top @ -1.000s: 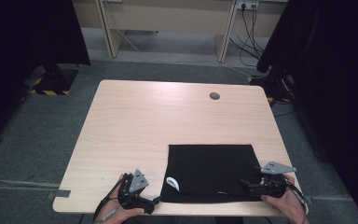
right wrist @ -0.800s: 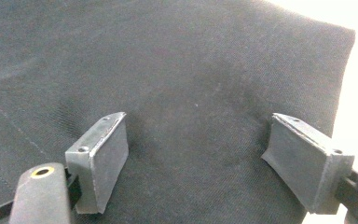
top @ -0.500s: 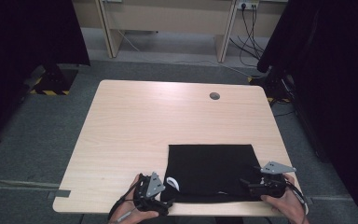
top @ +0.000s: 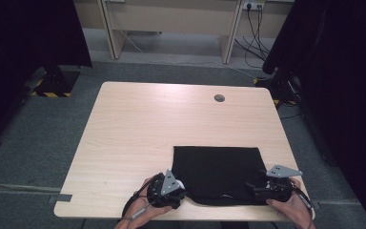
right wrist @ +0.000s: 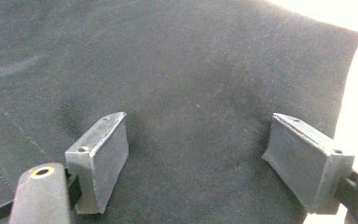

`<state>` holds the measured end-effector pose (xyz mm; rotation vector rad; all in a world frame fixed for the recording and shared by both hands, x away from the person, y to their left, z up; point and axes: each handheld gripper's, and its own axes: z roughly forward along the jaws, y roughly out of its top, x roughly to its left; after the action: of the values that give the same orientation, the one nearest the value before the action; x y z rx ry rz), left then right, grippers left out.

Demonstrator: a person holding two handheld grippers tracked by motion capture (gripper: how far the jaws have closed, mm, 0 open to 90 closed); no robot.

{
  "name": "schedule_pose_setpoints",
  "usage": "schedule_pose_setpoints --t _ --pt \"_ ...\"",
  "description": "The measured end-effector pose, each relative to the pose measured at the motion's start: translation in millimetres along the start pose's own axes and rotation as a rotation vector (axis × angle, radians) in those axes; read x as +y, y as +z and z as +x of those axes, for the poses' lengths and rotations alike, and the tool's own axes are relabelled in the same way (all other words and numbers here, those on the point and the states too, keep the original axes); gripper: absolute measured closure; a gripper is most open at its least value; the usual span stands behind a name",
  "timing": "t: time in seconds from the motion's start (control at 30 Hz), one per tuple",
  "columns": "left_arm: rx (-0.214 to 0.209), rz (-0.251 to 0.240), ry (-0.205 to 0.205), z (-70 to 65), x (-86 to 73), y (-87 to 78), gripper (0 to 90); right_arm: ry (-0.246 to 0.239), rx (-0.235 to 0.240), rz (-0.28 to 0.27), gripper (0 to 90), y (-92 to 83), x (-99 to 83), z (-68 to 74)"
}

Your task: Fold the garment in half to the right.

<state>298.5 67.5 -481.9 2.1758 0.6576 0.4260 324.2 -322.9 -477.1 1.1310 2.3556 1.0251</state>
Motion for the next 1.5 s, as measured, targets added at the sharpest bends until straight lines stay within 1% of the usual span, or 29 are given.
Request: schedule_pose_setpoints --t 0.03,0.13,0.17,0.23,0.33,0.5,0.57,0.63,0.67,0.7,0.73,0.77,0.8,0.83,0.87,0.97,1.03,1.1,1.13,1.2,1.23,1.27,1.3,1.33,1.4,1.5 --pt "-0.002 -0.001 -0.002 0.5 0.1 0.0 45.9 -0.001 0.000 0.000 21.7 0.0 0.0 -0.1" --pt "-0.013 -0.003 -0.007 1.1 1.3 1.5 61.3 0.001 -0.002 -0.001 21.7 0.0 -0.1 0.3" --pt "-0.020 -0.001 -0.005 1.5 2.0 2.2 64.8 0.001 -0.003 -0.001 21.7 0.0 -0.2 0.4" --pt "-0.025 -0.002 -0.004 1.9 3.0 3.5 68.8 0.001 -0.002 -0.001 21.8 -0.2 -0.3 0.2" --pt "-0.034 -0.003 0.003 1.6 3.6 4.2 69.4 0.007 -0.005 0.000 21.9 -1.5 -1.4 0.1" --pt "-0.069 -0.005 -0.010 -2.1 6.7 7.1 70.0 0.017 -0.018 0.002 22.0 -8.8 -7.5 -1.6" --pt "-0.075 -0.007 -0.009 -2.4 8.9 9.8 69.9 0.024 -0.030 0.018 22.1 -13.5 -9.5 -0.7" --pt "-0.080 -0.007 -0.007 -2.2 10.4 11.8 69.9 0.021 -0.031 0.045 23.5 -18.2 -9.2 1.2" --pt "-0.082 -0.007 -0.008 -2.2 10.9 12.3 69.9 0.013 -0.038 0.052 25.0 -20.3 -8.1 1.4" --pt "-0.084 -0.006 -0.008 -2.1 10.9 12.3 69.9 0.014 -0.053 0.055 25.7 -22.3 -6.7 1.6" --pt "-0.084 -0.007 -0.009 -2.0 10.6 12.1 69.8 0.023 -0.061 0.047 25.7 -23.7 -5.3 1.8" --pt "-0.082 -0.007 -0.007 -2.4 10.2 11.6 69.9 0.034 -0.052 0.030 25.7 -25.0 -4.2 2.0" --pt "-0.078 -0.005 -0.002 -3.2 9.9 11.1 69.9 0.050 -0.033 0.009 25.7 -25.7 -3.3 2.7" --pt "-0.073 -0.005 0.005 -4.5 9.7 10.9 69.9 0.057 -0.020 -0.006 25.7 -25.9 -2.7 3.3" --pt "-0.069 -0.004 0.013 -5.4 9.8 10.7 69.9 0.057 -0.017 -0.003 25.7 -25.2 -2.5 4.4" --pt "-0.076 -0.003 0.005 -5.4 9.1 9.8 70.1 0.038 -0.028 0.043 24.9 -18.0 -5.1 6.1" --pt "-0.076 -0.003 0.005 -5.5 9.1 9.8 70.2 0.041 -0.040 0.035 24.9 -15.7 -6.2 5.5" --pt "-0.076 -0.003 0.000 -5.3 9.0 9.8 70.2 0.039 -0.049 0.042 24.8 -15.6 -6.5 4.9" --pt "-0.075 -0.003 -0.002 -5.7 8.9 9.7 70.2 0.046 -0.046 0.040 24.7 -15.5 -7.3 4.3" --pt "-0.075 -0.002 0.000 -5.8 8.9 9.5 70.2 0.047 -0.043 0.044 25.3 -16.6 -7.0 3.6" --pt "-0.077 -0.003 -0.004 -5.3 8.8 9.7 70.2 0.048 -0.047 0.047 25.9 -17.8 -5.5 3.7" --pt "-0.082 -0.002 -0.008 -4.7 8.8 9.7 70.2 0.053 -0.051 0.038 25.9 -19.2 -3.3 4.5" --pt "-0.083 -0.001 -0.010 -4.3 8.8 9.7 70.2 0.051 -0.046 0.024 25.9 -20.5 0.0 5.2" --pt "-0.082 -0.001 -0.012 -4.4 8.8 9.8 70.3 0.053 -0.031 0.009 25.9 -21.2 4.3 6.9" --pt "-0.083 -0.002 -0.017 -4.1 8.8 10.0 70.4 0.036 0.000 -0.020 25.9 -20.8 15.4 12.3" --pt "-0.095 -0.003 -0.032 -2.4 8.6 10.0 70.4 -0.001 0.037 -0.029 25.9 -14.1 33.6 23.2"
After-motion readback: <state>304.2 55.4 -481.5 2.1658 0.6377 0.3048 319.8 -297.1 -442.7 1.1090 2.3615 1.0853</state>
